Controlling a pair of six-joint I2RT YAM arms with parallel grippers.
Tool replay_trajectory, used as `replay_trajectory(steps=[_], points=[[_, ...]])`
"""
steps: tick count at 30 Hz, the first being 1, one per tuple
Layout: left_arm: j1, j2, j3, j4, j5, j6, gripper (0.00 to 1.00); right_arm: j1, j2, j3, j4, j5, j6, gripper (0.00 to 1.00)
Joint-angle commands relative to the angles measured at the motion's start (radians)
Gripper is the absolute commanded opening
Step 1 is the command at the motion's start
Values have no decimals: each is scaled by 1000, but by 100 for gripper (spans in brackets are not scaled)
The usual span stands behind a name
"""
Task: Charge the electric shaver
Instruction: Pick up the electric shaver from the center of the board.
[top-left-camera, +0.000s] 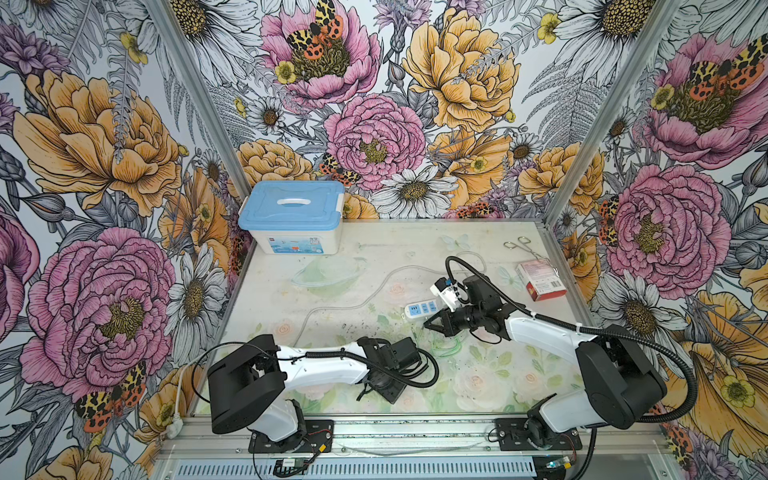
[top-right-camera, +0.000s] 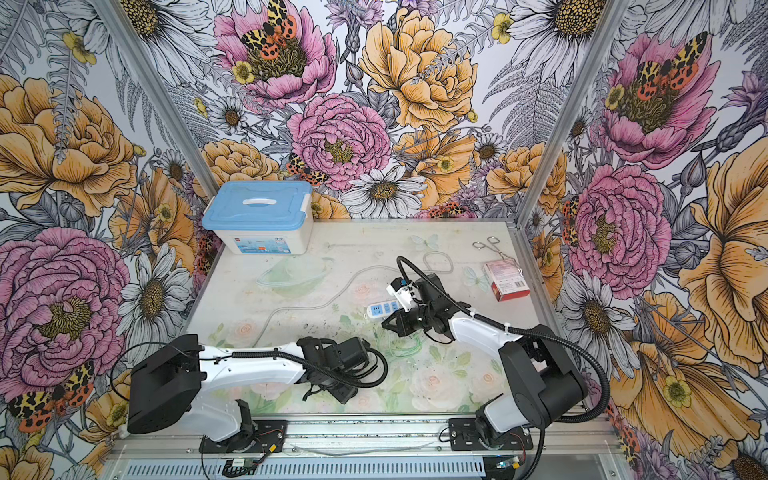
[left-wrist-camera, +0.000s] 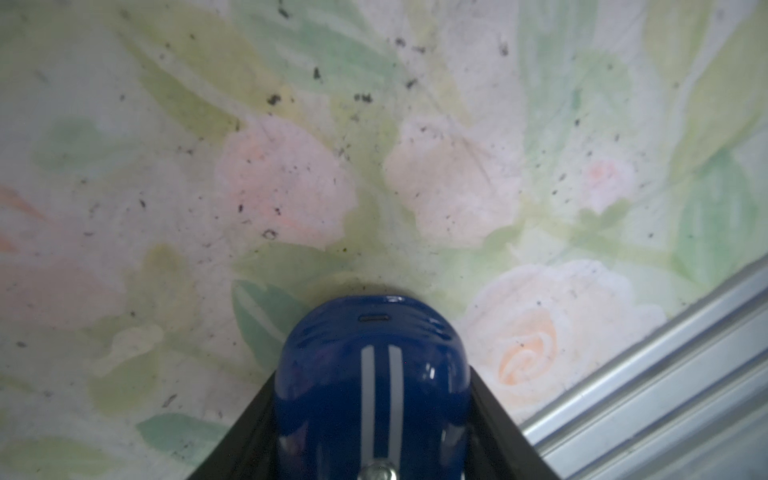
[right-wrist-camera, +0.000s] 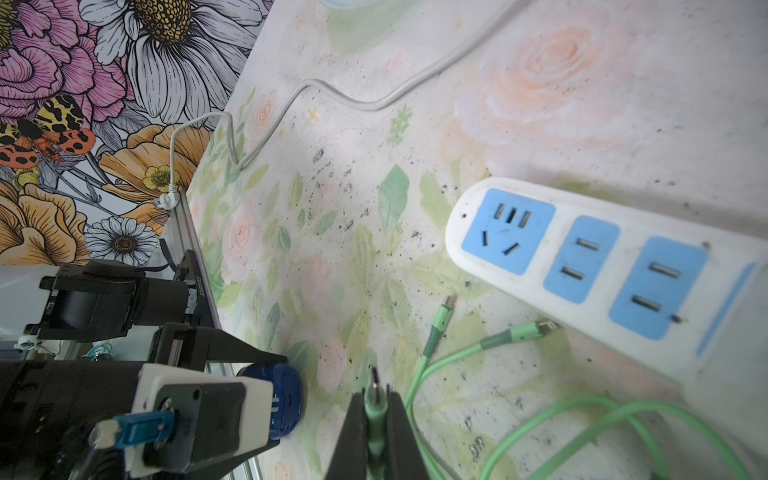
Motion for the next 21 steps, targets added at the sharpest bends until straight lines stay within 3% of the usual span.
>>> replay_trajectory(steps=[1,3,4,5,6,12,16,21], points=[[-13,47,-42,-22,67,-11,43,-6,-25,-2,7,16,2,0],[-13,41,-42,-19,60,-14,39,-6,-25,-1,6,15,2,0],[-16,35,-40,-20,54,-12,29,-6,-25,2,5,15,3,0],[-16,20,-32,-22,39,-9,9,-8,-27,4,4,18,3,0],[-16,3,-19,-28,11,-11,0,-8,-28,8,3,19,5,0],[58,-141,146,-63,-105,139,0,-11,-44,73,-44,4,6,0],[176,-266,224,-69,-156,379,0,-7,-87,120,-127,9,-23,0],[237,-380,151,-48,-171,730,0,17,-125,197,-257,0,-89,0]])
